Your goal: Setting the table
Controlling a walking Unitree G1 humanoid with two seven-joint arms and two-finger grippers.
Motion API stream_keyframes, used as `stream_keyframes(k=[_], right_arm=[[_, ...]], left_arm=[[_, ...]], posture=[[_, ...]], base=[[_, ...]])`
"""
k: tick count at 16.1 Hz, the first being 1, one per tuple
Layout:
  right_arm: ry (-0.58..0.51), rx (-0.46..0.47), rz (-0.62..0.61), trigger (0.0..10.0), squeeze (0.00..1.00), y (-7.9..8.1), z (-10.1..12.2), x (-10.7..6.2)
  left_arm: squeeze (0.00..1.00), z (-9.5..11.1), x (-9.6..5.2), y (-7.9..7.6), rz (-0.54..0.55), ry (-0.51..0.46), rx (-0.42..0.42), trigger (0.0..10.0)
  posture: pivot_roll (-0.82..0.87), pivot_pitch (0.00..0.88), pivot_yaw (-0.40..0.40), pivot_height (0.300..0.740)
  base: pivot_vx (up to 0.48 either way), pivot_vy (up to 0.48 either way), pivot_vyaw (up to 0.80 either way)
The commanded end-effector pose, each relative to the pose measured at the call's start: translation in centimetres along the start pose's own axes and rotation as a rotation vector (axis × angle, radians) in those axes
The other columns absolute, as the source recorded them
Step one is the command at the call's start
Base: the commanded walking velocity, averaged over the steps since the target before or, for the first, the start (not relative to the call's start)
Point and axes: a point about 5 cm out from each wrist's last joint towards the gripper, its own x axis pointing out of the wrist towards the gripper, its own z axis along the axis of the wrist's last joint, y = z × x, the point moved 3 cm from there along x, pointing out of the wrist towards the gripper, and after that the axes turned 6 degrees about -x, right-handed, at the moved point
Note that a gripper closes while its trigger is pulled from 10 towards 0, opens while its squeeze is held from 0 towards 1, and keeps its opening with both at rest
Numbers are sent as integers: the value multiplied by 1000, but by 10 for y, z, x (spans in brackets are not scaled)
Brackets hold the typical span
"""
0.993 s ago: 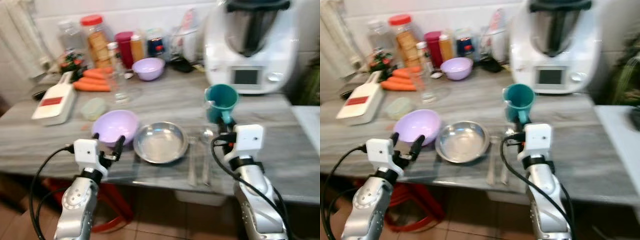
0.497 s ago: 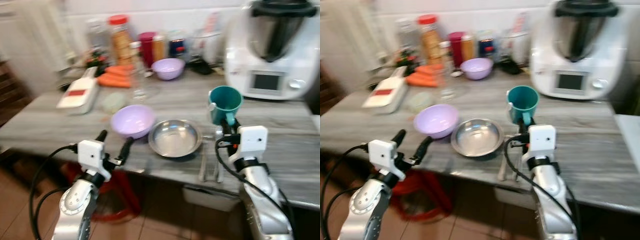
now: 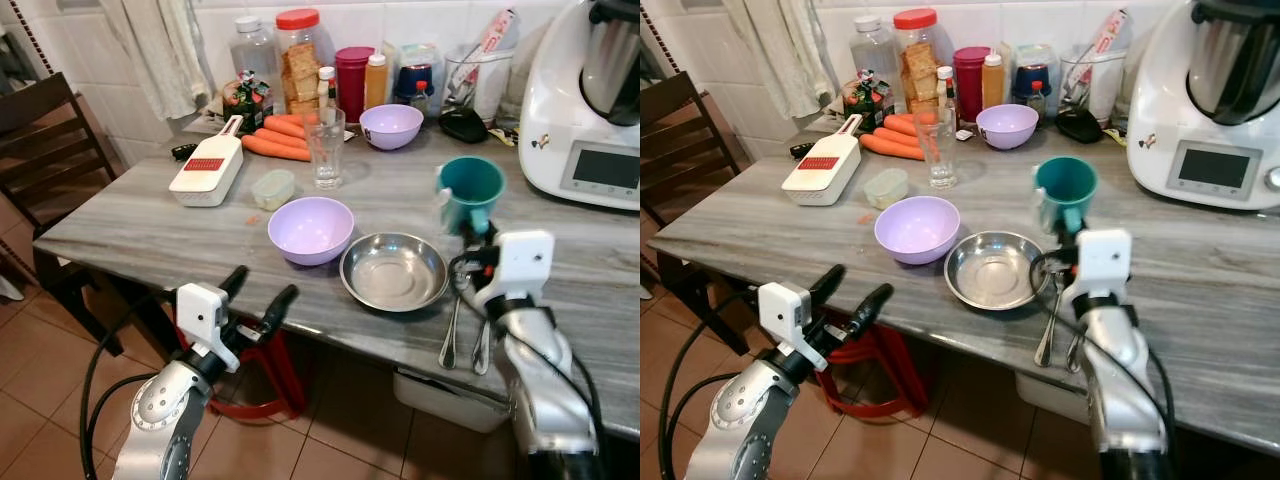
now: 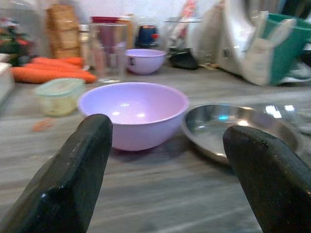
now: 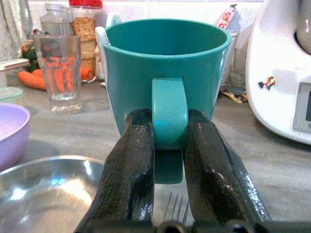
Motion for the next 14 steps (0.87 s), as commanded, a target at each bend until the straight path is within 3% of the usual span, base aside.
stream_keyframes(k=[1, 5, 8, 14], right_arm=[[-41, -13, 25, 10000, 0, 3, 11, 14], [-9, -28, 33, 10000, 0, -1, 8, 34], [40, 17, 55, 10000, 0, 2, 1, 54], [121, 22, 108, 10000, 0, 14, -9, 71]], left_arm=[[0, 0, -2, -6, -69, 21, -32, 10000], [0, -1, -5, -13, -115, 41, -60, 10000], [0, -2, -8, -21, -152, 55, -86, 10000], [0, -4, -10, -28, -178, 66, -98, 10000]], posture=[[-38, 17, 92, 740], [-30, 46, 87, 740], [-18, 78, 78, 740], [6, 82, 54, 740]], base=[[0, 0, 0], [0, 0, 0], [0, 0, 0], [0, 0, 0]])
